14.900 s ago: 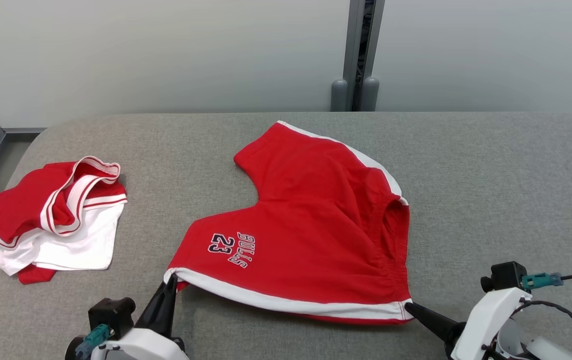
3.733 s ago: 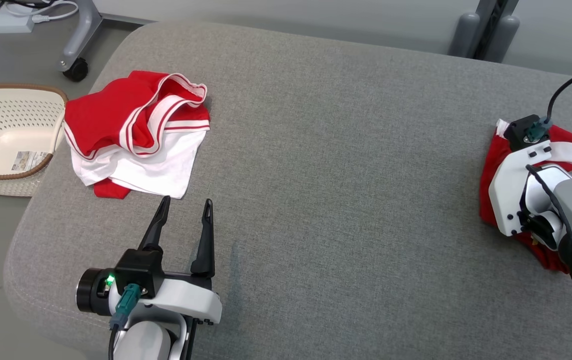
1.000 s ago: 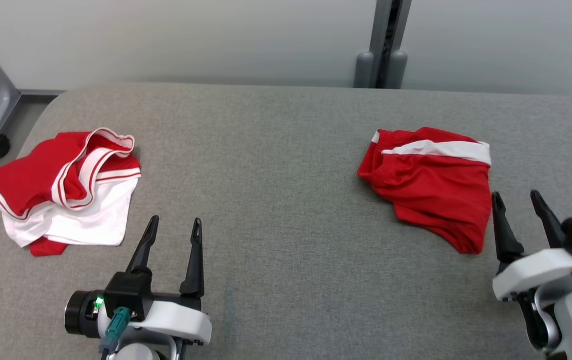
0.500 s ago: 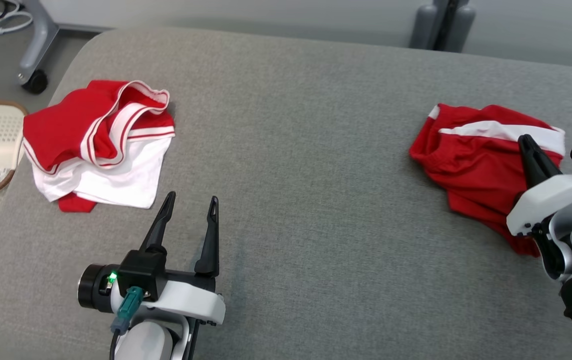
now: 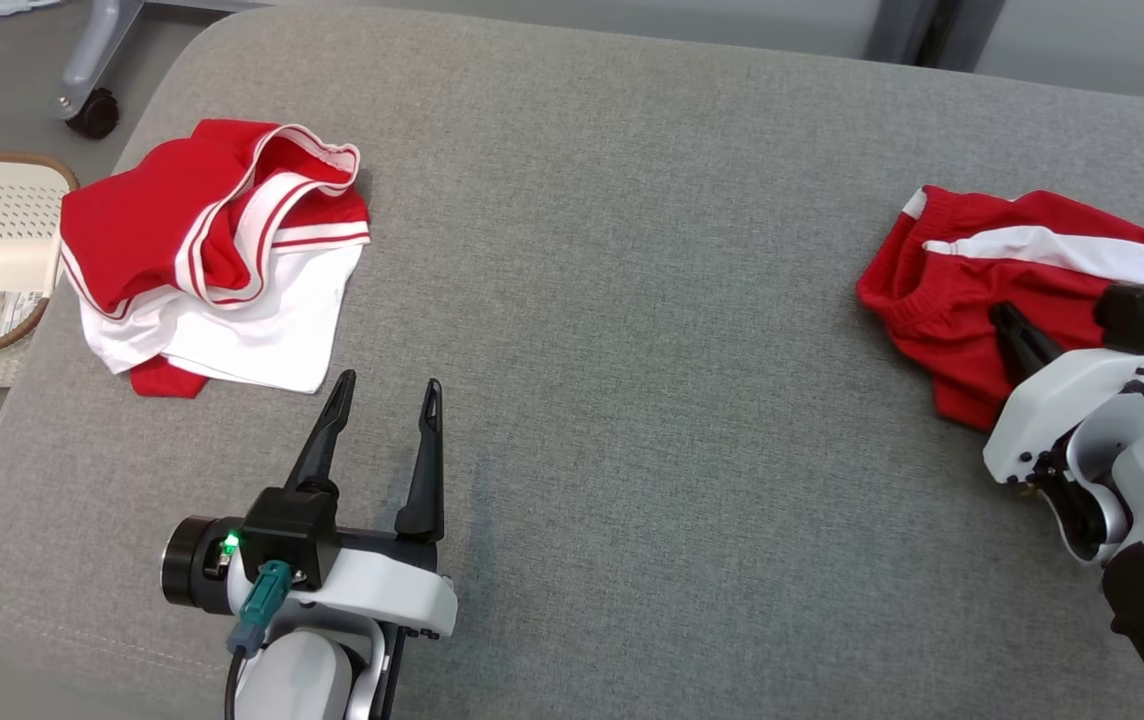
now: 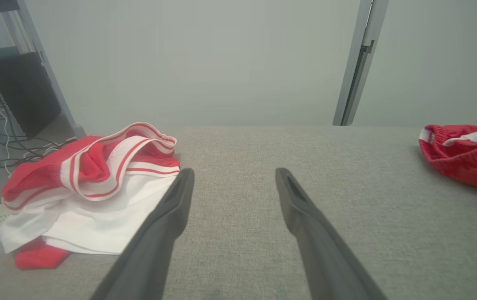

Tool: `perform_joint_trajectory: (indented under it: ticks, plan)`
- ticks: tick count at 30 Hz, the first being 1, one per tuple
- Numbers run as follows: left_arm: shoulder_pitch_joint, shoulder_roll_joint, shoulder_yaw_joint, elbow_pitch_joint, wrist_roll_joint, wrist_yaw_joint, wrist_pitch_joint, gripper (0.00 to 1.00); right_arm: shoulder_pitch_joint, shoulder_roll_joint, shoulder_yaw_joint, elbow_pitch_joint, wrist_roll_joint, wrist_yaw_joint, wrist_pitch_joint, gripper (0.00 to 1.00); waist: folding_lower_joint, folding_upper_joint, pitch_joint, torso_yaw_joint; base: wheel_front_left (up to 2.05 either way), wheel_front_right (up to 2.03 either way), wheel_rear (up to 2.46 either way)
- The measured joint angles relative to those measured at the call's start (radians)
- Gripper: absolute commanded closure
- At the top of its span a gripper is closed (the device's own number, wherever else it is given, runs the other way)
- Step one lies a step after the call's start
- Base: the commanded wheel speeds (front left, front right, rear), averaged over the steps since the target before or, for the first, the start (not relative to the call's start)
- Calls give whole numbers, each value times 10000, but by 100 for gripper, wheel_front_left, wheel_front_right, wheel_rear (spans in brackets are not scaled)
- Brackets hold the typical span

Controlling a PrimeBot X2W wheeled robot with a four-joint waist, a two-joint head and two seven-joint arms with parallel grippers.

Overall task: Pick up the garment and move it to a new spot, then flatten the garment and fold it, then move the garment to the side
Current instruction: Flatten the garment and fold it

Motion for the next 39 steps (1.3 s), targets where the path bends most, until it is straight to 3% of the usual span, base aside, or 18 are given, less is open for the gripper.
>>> perform_joint_trajectory:
  ticks: [10,17,27,39]
  plan:
    - [-25,-4,54,77,69,23,0,0,521,100,1317,-263,1595,-2,405,100,0,0,-289,-392,0,0,0]
    - [-22,-4,75,109,81,15,0,0,789,-173,2128,-807,2410,-2,522,100,0,0,-435,-571,0,0,0]
    - [21,-2,52,115,111,-65,0,0,-93,-828,2098,-867,2817,-2,-8,100,0,0,-354,-422,0,0,0]
    - [-223,0,-138,84,107,-73,0,0,-1506,-1172,2474,408,2980,-2,736,100,1,0,359,163,0,0,0]
